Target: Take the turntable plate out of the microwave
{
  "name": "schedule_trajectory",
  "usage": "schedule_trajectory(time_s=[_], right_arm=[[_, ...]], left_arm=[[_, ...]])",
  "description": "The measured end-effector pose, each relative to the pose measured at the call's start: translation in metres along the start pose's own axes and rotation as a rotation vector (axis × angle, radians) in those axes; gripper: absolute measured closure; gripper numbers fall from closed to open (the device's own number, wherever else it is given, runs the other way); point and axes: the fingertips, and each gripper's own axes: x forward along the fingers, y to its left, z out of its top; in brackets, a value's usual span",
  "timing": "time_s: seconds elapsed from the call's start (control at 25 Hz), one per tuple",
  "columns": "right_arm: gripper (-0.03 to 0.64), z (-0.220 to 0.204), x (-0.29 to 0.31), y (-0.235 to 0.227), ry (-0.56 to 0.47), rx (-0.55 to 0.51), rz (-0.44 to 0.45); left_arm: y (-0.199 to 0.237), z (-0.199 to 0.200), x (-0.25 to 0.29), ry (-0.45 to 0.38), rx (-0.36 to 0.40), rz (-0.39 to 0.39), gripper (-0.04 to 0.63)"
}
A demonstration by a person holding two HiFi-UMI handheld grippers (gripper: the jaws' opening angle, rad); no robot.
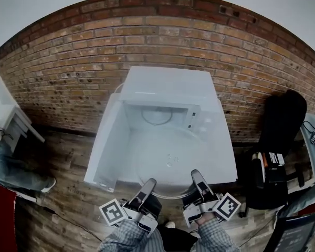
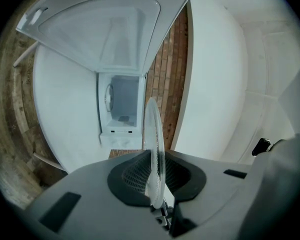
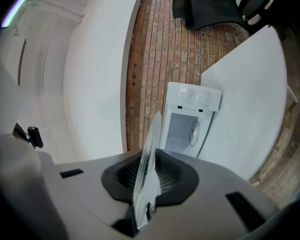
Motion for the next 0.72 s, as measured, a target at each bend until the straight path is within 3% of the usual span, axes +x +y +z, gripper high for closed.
schedule_trajectory(time_s=[0.72], right_arm=[[0.572, -0.003, 0.02, -0.001, -0.023, -0.005, 0.017]], left_arm=[[0.006, 0.018, 0.01, 0.01, -0.024, -0.021, 0.551]])
